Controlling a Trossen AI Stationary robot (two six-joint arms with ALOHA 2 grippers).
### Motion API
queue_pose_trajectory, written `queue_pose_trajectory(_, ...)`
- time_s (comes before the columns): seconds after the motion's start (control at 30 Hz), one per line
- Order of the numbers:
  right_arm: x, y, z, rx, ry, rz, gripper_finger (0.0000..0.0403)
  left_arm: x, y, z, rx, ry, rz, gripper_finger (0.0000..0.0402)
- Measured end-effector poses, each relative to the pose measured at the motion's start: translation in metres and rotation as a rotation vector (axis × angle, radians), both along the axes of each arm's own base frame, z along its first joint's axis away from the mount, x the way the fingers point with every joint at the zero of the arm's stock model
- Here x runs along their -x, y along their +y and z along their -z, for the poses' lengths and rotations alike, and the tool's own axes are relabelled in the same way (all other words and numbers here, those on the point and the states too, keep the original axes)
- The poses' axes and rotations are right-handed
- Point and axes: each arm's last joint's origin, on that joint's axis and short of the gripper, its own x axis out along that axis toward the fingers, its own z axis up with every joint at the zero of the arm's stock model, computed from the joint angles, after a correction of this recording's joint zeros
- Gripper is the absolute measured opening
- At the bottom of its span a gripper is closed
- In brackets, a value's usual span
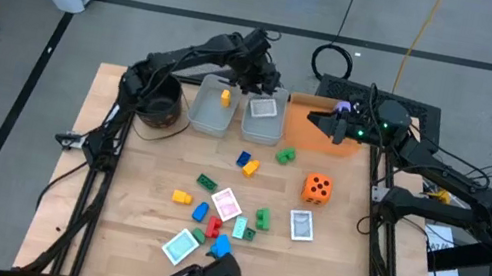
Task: Pick & Place Toys
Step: Put the yellow game piece into the left gray bin
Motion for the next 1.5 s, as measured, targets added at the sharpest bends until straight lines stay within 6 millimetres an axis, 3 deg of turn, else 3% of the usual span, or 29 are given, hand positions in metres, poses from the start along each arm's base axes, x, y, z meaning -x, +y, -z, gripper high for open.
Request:
queue_pose_trajectory(0.2, 0.0, 0.0, 0.0, 0.0, 0.0, 0.0, 0.018, 0.009, -0.012, -0.042, -0.15, -0.065, 0.089, 0.0187)
queue_pose_trajectory(0.4, 0.0, 0.0, 0.0, -0.005, -0.001, 0.0, 0.018, 0.032, -0.033, -0.11, -0.288, -0.196, 0.079, 0.017)
queue_pose_trajectory(0.63, 0.0, 0.0, 0.0, -0.012, -0.002, 0.0, 0.018, 0.065, -0.082, -0.202, -0.613, -0.394, 0.069, 0.0163)
queue_pose_trajectory(0.77, 0.0, 0.0, 0.0, -0.019, -0.004, 0.0, 0.018, 0.082, -0.108, -0.233, -0.708, -0.472, 0.078, 0.0169)
queue_pose_trajectory(0.9, 0.0, 0.0, 0.0, -0.033, -0.007, -0.001, 0.018, 0.082, -0.128, -0.238, -0.694, -0.493, 0.149, 0.0174)
queue_pose_trajectory(1.07, -0.002, 0.003, 0.0, -0.034, -0.007, -0.014, 0.018, 0.066, -0.152, -0.235, -0.711, -0.506, 0.178, 0.0168)
queue_pose_trajectory(1.27, -0.006, 0.011, 0.0, -0.026, -0.005, -0.061, 0.018, 0.037, -0.174, -0.193, -0.67, -0.685, 0.165, 0.0146)
queue_pose_trajectory(1.4, -0.009, 0.017, 0.0, -0.026, -0.003, -0.095, 0.018, 0.046, -0.189, -0.166, -0.651, -0.826, 0.126, 0.0134)
queue_pose_trajectory(1.5, -0.011, 0.022, 0.001, -0.028, 0.004, -0.121, 0.018, 0.064, -0.202, -0.145, -0.658, -0.851, 0.089, 0.0128)
